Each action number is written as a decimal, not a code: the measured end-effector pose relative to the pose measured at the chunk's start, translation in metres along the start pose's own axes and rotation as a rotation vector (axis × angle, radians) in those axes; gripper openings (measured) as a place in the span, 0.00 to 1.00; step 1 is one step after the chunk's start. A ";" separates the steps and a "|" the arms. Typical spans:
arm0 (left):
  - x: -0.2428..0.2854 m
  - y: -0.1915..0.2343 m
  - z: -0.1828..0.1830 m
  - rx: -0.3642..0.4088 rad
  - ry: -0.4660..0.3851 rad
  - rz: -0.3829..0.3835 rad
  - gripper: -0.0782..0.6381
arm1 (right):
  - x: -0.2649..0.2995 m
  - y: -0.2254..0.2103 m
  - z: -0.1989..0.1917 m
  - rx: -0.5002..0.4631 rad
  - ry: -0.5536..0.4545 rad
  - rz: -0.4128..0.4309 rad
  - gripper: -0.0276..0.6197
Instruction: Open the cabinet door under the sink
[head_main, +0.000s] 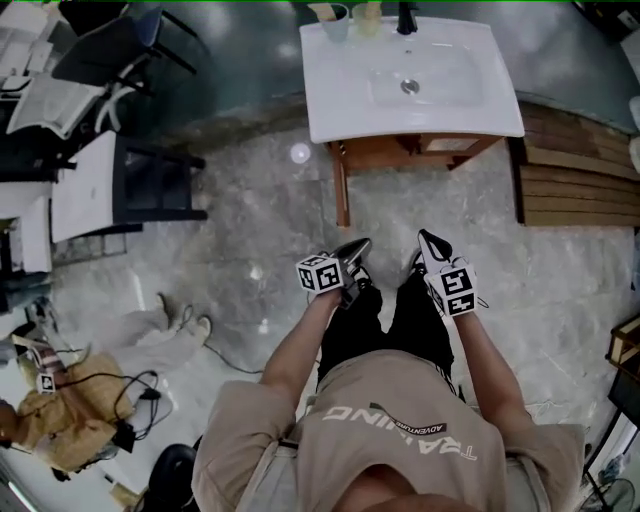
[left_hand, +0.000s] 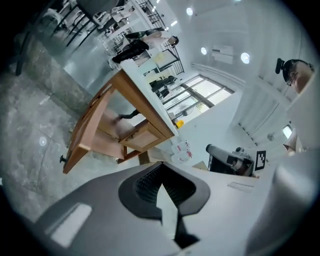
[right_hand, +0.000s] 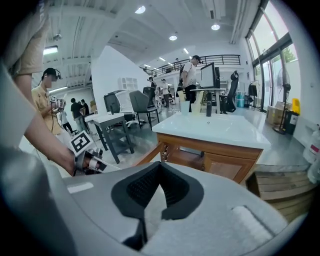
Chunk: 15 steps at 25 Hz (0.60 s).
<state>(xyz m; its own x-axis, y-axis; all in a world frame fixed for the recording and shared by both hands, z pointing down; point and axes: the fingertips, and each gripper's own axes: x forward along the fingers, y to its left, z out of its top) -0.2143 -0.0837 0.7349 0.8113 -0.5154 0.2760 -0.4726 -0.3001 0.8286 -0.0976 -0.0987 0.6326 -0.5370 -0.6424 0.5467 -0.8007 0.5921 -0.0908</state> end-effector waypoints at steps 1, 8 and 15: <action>0.002 -0.008 0.005 0.015 -0.005 0.003 0.13 | -0.009 -0.004 -0.002 0.000 0.001 -0.010 0.05; 0.013 -0.061 0.031 0.115 -0.032 0.039 0.13 | -0.056 -0.039 -0.014 0.043 -0.005 -0.072 0.05; 0.011 -0.112 0.073 0.350 -0.054 0.281 0.13 | -0.070 -0.057 0.023 -0.012 -0.097 -0.081 0.05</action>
<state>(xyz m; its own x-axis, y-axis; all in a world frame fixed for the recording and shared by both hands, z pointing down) -0.1778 -0.1142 0.6099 0.6197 -0.6543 0.4334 -0.7677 -0.3906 0.5080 -0.0209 -0.0989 0.5800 -0.4944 -0.7318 0.4690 -0.8395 0.5420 -0.0392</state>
